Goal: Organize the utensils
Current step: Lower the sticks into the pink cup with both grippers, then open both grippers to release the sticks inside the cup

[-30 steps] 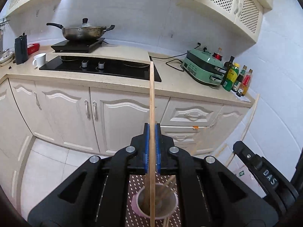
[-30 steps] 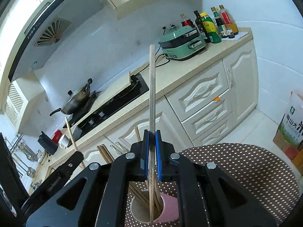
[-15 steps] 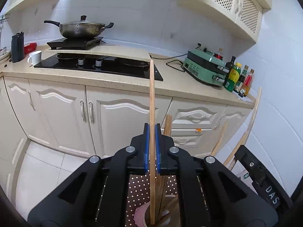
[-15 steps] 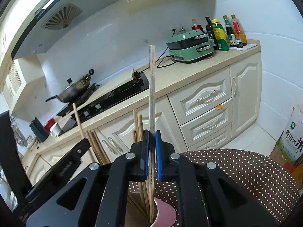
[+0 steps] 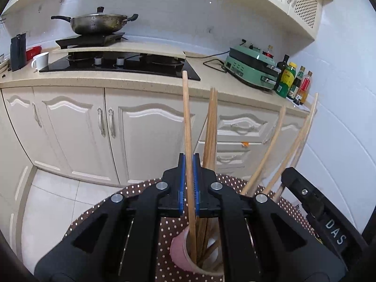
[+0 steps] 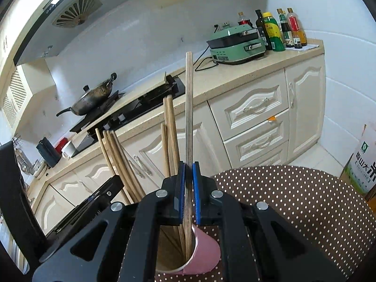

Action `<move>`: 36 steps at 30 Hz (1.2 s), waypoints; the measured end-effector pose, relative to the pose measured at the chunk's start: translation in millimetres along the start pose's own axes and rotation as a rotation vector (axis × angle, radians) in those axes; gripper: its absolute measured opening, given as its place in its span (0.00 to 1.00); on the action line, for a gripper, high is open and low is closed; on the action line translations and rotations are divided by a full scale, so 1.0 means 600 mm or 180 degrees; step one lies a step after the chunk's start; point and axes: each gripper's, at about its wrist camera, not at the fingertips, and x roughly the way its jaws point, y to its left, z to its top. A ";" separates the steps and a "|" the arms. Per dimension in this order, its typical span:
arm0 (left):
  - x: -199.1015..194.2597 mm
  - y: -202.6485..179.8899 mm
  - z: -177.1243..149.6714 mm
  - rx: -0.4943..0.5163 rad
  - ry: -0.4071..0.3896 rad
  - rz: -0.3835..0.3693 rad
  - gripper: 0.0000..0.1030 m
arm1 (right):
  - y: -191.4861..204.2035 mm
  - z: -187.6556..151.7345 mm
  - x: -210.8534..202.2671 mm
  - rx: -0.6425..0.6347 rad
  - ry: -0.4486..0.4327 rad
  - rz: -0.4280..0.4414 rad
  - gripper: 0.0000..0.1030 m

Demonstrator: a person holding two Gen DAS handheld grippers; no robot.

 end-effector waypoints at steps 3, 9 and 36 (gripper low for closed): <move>-0.005 -0.003 -0.008 0.0047 0.0035 -0.0016 0.07 | 0.003 -0.008 -0.002 -0.0019 0.0053 0.0002 0.05; -0.007 -0.005 -0.027 0.0102 0.0159 -0.0017 0.07 | -0.002 -0.021 -0.002 0.0007 0.0193 -0.0007 0.08; -0.074 -0.004 -0.043 0.0325 0.0326 0.0234 0.46 | -0.002 -0.019 -0.070 -0.0411 0.0258 -0.0152 0.58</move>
